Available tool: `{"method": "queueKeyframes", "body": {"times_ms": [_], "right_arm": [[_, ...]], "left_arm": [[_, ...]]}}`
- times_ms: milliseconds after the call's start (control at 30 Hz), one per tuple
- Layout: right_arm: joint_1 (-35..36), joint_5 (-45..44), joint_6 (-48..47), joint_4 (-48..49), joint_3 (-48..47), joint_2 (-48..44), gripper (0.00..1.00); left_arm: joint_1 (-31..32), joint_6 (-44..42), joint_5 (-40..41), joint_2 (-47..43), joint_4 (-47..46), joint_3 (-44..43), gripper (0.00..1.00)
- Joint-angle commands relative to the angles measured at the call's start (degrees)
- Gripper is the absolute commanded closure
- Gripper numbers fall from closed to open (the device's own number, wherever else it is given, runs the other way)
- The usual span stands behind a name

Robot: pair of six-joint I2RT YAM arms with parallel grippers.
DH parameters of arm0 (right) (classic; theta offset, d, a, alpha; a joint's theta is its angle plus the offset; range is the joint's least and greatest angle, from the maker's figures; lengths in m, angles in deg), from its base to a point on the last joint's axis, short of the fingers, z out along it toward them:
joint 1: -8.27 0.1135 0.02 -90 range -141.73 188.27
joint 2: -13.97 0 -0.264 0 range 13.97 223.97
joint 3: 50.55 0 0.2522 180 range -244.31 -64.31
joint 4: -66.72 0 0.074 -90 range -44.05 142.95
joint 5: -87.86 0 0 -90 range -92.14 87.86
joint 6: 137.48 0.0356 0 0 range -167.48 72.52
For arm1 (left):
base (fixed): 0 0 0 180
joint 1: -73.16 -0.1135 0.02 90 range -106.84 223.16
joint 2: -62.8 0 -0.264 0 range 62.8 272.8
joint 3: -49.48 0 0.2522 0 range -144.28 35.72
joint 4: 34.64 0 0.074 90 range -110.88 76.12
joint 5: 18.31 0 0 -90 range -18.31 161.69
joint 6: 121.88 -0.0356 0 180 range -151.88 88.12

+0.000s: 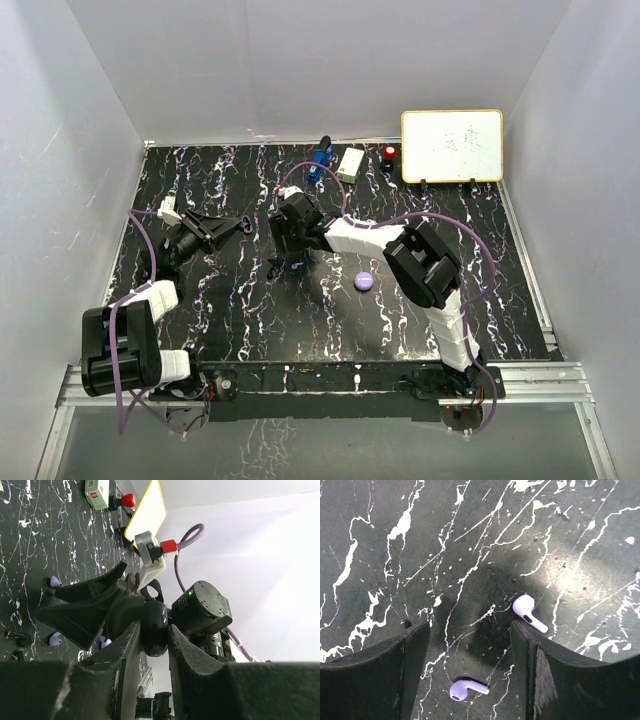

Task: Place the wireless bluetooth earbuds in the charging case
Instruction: Pick up the earbud from the center of the board.

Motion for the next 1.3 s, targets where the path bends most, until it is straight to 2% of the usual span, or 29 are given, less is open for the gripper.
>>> {"method": "queueKeyframes", "body": {"times_ms": [0,433,800,1067,1267], "right_arm": [[0.4,-5.4,-3.9,-0.6,-0.6,-5.3,0.36],[-0.6,-9.5,-10.6,-2.7,-2.0,-4.0,0.39],[-3.2,-4.5,-14.6,-1.9,-3.5,-1.5,0.48],[-3.8,0.7,-16.1,-1.5,-4.3,-0.4,0.50],[-3.7,1.4,-16.4,-2.2,-5.0,0.7,0.52]], "left_arm": [[-0.6,0.2,-1.7,-2.6,-2.0,0.6,1.00],[-0.7,0.2,-2.1,-2.7,-1.4,0.4,1.00],[-0.7,-0.1,-2.3,-2.1,-1.2,0.1,1.00],[-0.7,0.1,-2.5,-1.8,-1.4,-0.2,1.00],[-0.7,0.3,-2.9,-1.7,-1.4,-0.4,1.00]]}}
